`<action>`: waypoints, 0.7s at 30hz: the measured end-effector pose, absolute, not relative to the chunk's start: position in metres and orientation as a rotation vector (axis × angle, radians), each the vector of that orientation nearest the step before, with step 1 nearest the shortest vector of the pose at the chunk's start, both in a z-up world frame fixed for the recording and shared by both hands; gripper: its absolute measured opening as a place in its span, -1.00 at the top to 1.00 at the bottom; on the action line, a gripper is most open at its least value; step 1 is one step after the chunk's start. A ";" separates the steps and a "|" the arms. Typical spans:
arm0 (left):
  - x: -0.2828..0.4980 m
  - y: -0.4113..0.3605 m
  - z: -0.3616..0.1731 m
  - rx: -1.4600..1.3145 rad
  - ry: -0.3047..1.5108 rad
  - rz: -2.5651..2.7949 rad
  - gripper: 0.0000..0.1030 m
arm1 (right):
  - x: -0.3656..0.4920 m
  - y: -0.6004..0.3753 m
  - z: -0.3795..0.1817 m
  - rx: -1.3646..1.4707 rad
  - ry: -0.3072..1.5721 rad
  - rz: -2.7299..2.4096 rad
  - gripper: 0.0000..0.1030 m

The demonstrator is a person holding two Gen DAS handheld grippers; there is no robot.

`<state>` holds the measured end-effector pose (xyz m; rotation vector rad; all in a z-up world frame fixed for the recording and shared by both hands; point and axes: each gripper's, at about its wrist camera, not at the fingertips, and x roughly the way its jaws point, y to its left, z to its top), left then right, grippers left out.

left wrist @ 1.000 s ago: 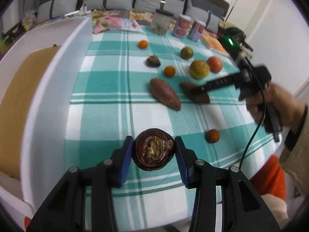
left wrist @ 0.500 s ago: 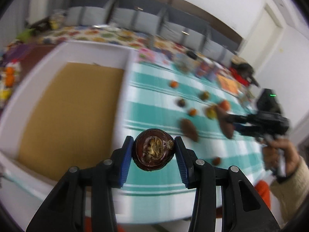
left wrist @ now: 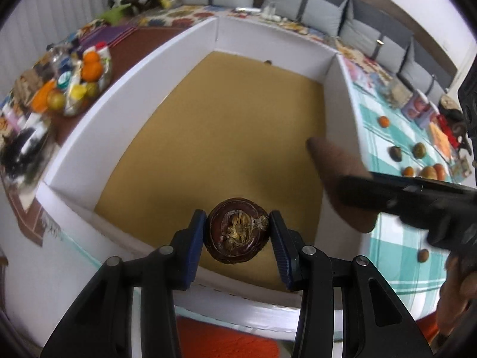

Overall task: Organize fruits
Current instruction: 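Lower both held fruits into the white box and open both grippers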

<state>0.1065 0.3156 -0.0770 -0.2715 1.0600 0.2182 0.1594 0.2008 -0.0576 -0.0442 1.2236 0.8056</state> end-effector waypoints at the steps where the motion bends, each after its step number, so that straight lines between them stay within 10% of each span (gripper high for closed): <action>1: 0.108 0.316 -0.079 -0.272 1.071 0.233 0.13 | 0.159 0.203 -0.055 -0.075 1.226 0.793 0.19; 4: 0.114 0.321 -0.085 -0.279 1.104 0.266 0.10 | 0.169 0.215 -0.062 -0.144 1.240 0.766 0.18; 8: 0.114 0.325 -0.080 -0.295 1.084 0.306 -0.41 | 0.179 0.205 -0.050 -0.072 1.210 0.758 -0.01; 21: 0.160 0.234 -0.065 -0.106 0.935 0.088 -0.67 | 0.110 0.022 -0.048 -0.065 0.932 0.582 -0.45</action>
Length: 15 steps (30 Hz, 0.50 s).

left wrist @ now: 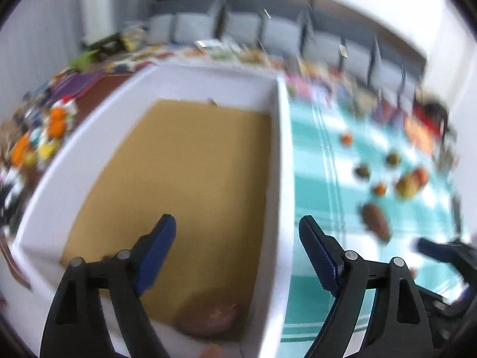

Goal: Organize fruits

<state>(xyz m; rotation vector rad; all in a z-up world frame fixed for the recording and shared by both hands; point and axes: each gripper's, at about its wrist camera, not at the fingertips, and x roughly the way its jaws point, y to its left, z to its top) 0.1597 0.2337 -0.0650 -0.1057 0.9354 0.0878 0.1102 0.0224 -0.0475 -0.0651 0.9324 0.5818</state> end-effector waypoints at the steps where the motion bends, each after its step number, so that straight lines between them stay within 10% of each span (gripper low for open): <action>1: 0.169 0.227 -0.075 -0.076 0.979 0.083 -0.67 | 0.101 -0.005 -0.057 -0.083 0.923 0.534 -0.46; 15: 0.132 0.164 -0.079 0.001 0.975 0.190 -0.60 | 0.072 -0.254 -0.148 -0.030 0.879 -0.027 -0.46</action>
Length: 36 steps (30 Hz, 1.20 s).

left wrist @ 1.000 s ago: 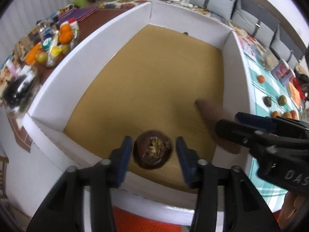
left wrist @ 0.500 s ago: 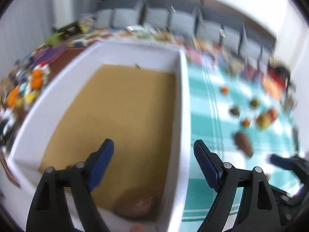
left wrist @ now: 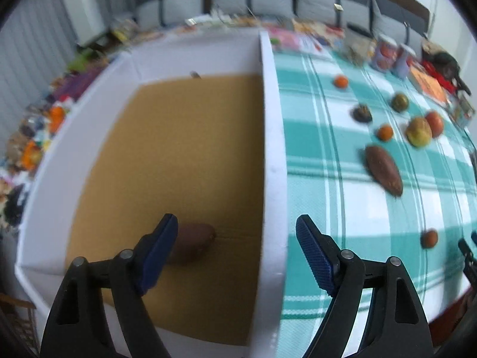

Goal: Organize fruits

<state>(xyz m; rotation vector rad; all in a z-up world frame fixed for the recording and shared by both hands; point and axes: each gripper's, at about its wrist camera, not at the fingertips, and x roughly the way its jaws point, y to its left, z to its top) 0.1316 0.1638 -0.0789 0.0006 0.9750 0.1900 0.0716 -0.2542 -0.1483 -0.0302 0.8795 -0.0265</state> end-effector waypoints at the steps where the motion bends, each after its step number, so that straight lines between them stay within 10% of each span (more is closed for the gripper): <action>1: 0.124 0.159 -0.067 0.001 0.918 0.223 -0.60 | 0.071 -0.257 -0.151 -0.024 0.876 -0.032 -0.49; 5: 0.093 0.123 -0.023 0.012 0.701 0.198 -0.71 | 0.060 -0.275 -0.158 0.023 0.840 -0.046 -0.97; 20: 0.081 0.000 -0.172 0.024 0.973 -0.051 -0.82 | 0.052 -0.263 -0.174 -0.031 0.848 -0.048 -0.98; 36: 0.084 -0.001 -0.179 0.058 0.983 -0.071 -0.94 | 0.061 -0.259 -0.180 0.005 0.878 -0.047 -1.00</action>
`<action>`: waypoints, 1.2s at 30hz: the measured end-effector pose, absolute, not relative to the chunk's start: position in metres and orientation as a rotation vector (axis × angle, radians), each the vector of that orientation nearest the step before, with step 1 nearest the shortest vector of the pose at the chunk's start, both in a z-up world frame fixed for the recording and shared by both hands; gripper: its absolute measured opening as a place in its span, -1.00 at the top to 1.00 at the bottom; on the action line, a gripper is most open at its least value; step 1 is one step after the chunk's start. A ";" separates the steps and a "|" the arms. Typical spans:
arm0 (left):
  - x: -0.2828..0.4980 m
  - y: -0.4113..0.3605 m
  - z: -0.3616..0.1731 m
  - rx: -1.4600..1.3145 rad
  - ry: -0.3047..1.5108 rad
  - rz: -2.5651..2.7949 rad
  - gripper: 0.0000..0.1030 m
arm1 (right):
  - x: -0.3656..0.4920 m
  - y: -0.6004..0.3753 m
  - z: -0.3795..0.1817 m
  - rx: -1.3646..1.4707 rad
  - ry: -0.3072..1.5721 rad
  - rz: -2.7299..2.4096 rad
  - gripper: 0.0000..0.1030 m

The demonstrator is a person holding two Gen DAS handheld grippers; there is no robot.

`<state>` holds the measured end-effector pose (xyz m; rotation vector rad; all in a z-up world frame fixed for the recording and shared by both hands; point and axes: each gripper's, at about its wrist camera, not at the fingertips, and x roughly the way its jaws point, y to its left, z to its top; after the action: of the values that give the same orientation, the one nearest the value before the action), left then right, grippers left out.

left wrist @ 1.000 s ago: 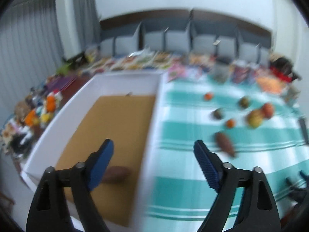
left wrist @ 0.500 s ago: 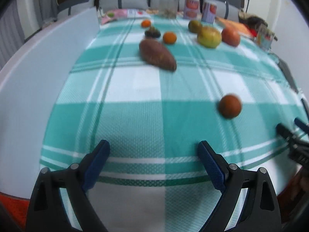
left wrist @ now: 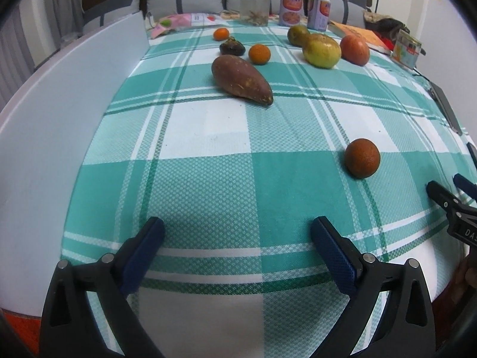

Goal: Organize fruits

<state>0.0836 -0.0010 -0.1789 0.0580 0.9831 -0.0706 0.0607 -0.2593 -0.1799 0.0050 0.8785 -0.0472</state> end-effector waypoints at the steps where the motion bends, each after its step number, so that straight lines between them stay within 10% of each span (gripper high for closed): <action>1: 0.085 -0.001 -0.179 0.061 0.992 -0.075 -0.94 | 0.063 -0.260 -0.179 0.008 0.900 -0.049 -1.00; 36: 0.076 -0.001 -0.181 0.067 0.916 -0.077 -0.99 | 0.066 -0.259 -0.177 0.028 0.947 -0.089 -1.00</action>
<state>0.0760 -0.0007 -0.1811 0.0674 0.9158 -0.0766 0.0660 -0.2592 -0.1772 0.0284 0.9470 -0.0890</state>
